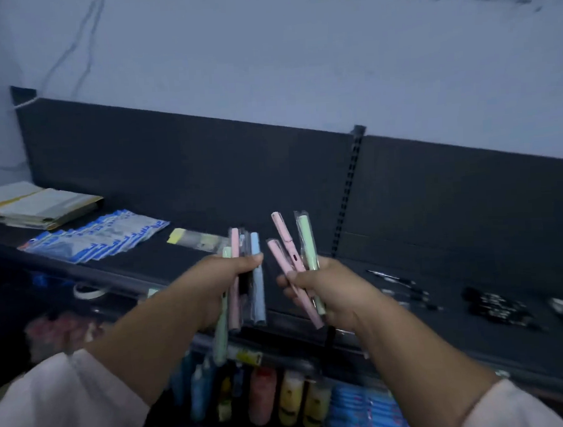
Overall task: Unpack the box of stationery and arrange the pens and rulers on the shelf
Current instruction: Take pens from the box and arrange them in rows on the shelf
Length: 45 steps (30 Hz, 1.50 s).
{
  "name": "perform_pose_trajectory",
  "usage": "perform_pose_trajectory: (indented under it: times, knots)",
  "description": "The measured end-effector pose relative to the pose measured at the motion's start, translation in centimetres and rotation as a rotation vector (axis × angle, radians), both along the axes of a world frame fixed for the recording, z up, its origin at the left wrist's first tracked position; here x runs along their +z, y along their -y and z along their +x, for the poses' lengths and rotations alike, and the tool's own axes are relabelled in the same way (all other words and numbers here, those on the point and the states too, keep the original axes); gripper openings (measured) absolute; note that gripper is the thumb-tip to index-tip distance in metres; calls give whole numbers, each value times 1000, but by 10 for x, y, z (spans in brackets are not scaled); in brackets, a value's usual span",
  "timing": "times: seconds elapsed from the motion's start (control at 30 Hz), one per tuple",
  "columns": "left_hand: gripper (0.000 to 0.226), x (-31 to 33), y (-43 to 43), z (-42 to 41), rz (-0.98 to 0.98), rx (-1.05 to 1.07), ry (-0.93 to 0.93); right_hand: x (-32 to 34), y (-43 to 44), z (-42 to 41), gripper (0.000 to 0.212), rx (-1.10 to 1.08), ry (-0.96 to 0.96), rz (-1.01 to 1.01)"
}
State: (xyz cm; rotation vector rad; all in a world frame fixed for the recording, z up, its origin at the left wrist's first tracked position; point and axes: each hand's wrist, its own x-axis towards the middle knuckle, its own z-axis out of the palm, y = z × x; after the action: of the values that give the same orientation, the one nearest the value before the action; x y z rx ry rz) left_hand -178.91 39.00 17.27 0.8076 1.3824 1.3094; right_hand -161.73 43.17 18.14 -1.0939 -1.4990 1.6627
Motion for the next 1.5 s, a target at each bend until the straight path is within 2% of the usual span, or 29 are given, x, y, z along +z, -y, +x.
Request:
perform_pose_trajectory:
  times: [0.07, 0.23, 0.3, 0.4, 0.57, 0.73, 0.83, 1.0, 1.13, 1.33, 1.5]
  knots:
    - [21, 3, -4, 42, 6, -99, 7, 4, 3, 43, 17, -69, -36, -8]
    - [19, 11, -4, 156, -15, -324, -30, 13, 16, 157, 14, -218, -126, 4]
    - [6, 13, -2, 202, -17, -410, -71, 15, 22, 202, 17, -251, -178, -24]
    - [4, 14, -1, 268, -19, -531, -125, 14, 32, 269, 16, -269, -198, -37]
    - [25, 6, -4, 373, -22, -646, -206, -2, 48, 374, 9, -357, -166, -22]
    - [42, -8, -16, 451, -87, -695, -204, -16, 52, 460, 7, -665, -209, -10]
    - [22, -13, -23, 481, -123, -752, -203, -26, 46, 502, 16, -837, -215, -20]
    - [13, -30, -58, 518, -137, -751, -170, -48, 27, 546, 17, -993, -263, -91]
    - [17, -46, -107, 545, -78, -628, -163, -58, 0, 565, 16, -1024, -203, -116]
    - [27, -59, -182, 584, -5, -618, -212, -52, -46, 604, 11, -947, -17, -155]
    - [16, -79, -225, 620, -28, -646, -265, -58, -81, 637, 12, -913, 174, -160]
